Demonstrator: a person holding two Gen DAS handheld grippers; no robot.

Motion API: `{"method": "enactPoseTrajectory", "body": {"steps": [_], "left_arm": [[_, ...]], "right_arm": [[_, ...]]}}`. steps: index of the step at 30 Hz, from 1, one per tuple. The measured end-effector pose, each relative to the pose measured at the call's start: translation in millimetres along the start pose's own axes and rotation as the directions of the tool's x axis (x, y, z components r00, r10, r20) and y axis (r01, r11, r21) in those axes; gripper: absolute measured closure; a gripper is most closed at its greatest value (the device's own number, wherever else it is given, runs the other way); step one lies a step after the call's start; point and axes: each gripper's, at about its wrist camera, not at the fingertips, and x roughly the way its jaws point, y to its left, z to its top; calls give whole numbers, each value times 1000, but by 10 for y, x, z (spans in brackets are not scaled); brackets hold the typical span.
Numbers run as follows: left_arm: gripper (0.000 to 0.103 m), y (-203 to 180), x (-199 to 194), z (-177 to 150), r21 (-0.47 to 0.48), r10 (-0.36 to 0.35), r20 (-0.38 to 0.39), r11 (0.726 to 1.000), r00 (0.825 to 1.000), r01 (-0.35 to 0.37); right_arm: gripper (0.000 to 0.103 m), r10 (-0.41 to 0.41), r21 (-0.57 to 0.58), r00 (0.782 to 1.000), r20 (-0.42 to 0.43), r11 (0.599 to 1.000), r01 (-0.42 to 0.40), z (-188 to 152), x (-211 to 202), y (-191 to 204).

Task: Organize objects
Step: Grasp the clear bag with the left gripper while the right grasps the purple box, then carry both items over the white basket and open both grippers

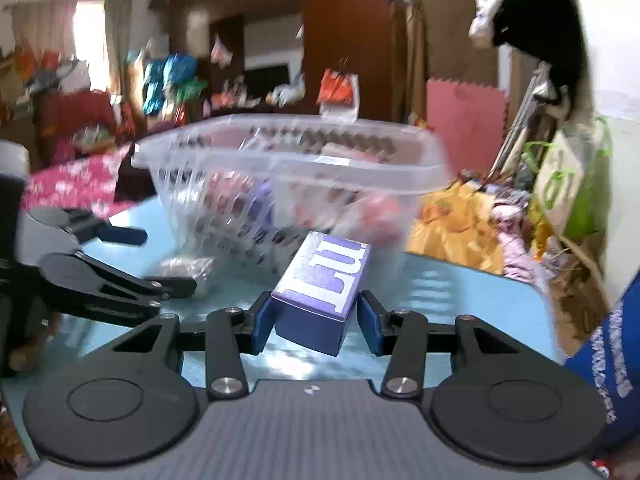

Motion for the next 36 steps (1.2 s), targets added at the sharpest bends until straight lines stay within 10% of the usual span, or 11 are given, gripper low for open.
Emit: {"method": "enactPoseTrajectory", "body": {"steps": [3,6,17,26,32,34,36], "left_arm": [[14,-109,68,25,22,1,-26,1000,1000,-1],[42,-189,94,13,43,34,-39,999,999,-32],[44,-63,-574,-98,9,-3,149,1000,989,2],[43,322,-1055,792,-53,-22,310,998,951,40],[43,465,-518,1378,-112,18,208,994,978,5],[40,516,-297,1419,-134,18,164,991,986,4],[23,581,-78,1410,-166,21,113,986,993,-2]], "right_arm": [[54,-22,19,999,48,1000,21,-62,-257,-118],[54,-40,18,997,67,999,39,-62,-330,-111],[54,-24,26,993,115,999,21,-66,-430,-65],[55,8,-52,965,263,999,6,617,-513,295],[54,-10,-89,978,208,996,29,1309,117,352],[48,-26,-122,985,173,991,48,1385,377,332],[9,-66,-146,986,151,985,88,1420,575,290]]}}
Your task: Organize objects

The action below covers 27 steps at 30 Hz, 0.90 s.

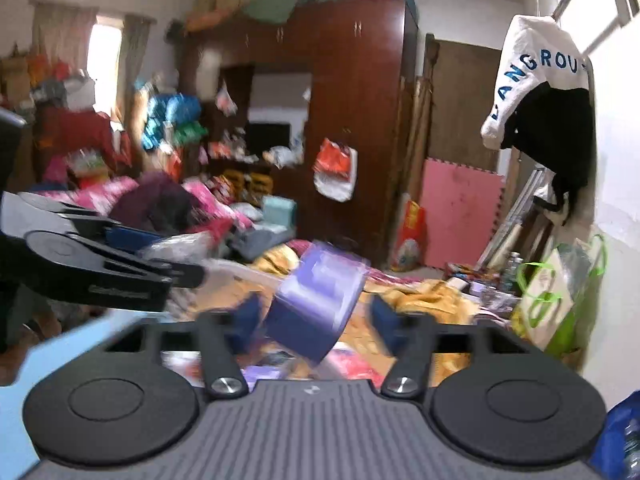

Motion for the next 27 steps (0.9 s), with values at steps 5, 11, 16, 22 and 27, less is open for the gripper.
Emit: {"method": "enactPoseTrajectory", "body": {"steps": [5,11,16,22,27], "left_arm": [[16,148,76,-158,-37,-26,11,999,1000,26],[2,317,-344,-281,-98,-79,104,991,991,89],[0,206,-537,-329,9,-23,140,1000,990,22],[0,103,-599,-374,47,-40,74,998,996,37],[0,38,-560,-440,61,-58,24,997,998,56]], "right_arm": [[0,-15,30,1000,18,999,14,-101,-58,-169],[0,-119,106,992,49,988,113,-89,-380,-184],[0,-265,112,964,-22,958,265,-226,-558,-83],[0,-203,149,972,-122,964,220,-390,-692,-179],[0,-162,138,978,-135,974,180,-462,-695,-170]]}}
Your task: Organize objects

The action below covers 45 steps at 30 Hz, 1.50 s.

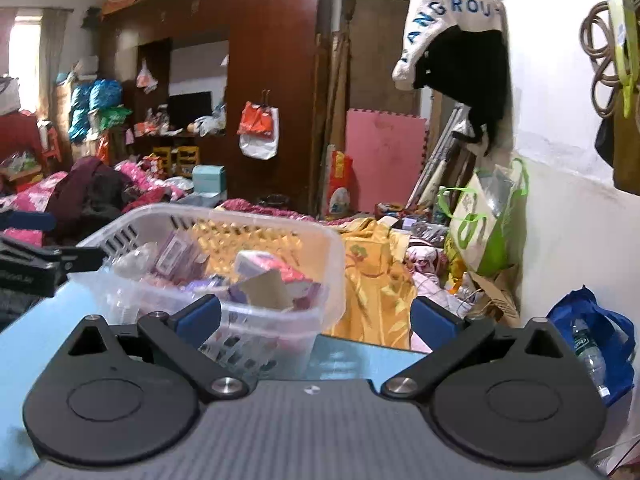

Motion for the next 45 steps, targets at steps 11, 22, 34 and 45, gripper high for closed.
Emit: {"method": "enactPoseTrajectory", "body": {"steps": [11,22,34,45], "left_arm": [[0,-56,21,-154,10,-26,-46,1000,999,27],[0,-53,-41,-155,3,-26,-43,1000,999,26],[0,-73,-39,-166,8,-26,-44,1000,999,26],[0,-65,-47,-175,11,-27,-44,1000,999,27]], "right_arm": [[0,29,-12,1000,1,1000,-29,-92,-12,17],[0,36,23,999,1,999,-36,-137,-6,-52],[0,37,23,999,11,999,-37,-156,-26,-55],[0,43,16,999,19,999,-43,-164,-68,-9]]}}
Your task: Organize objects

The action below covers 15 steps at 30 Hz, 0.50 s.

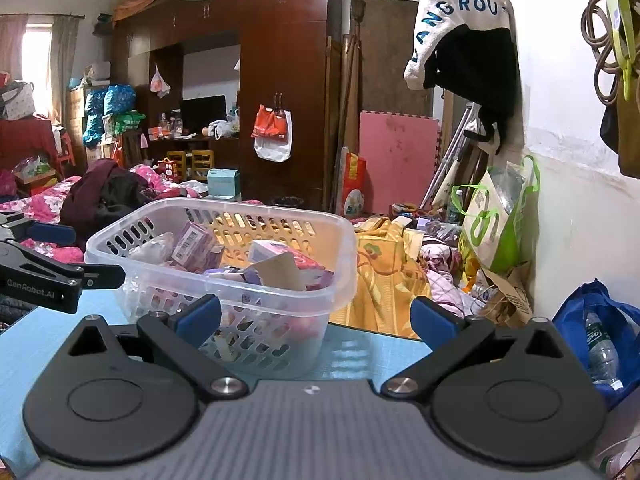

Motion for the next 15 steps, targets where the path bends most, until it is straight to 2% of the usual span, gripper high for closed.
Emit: {"method": "enactPoseTrajectory", "body": {"steps": [4,7,15], "left_arm": [[0,-5,-2,2,4,-1,-1,1000,1000,1],[0,9,-24,3,-12,11,15,1000,1000,-10],[0,60,-50,67,-50,-43,14,998,999,43]], "right_arm": [[0,-3,0,1000,8,1000,3,3,-20,18],[0,-38,22,998,41,999,37,26,-49,-7],[0,20,67,1000,13,998,-21,136,57,-95]]}}
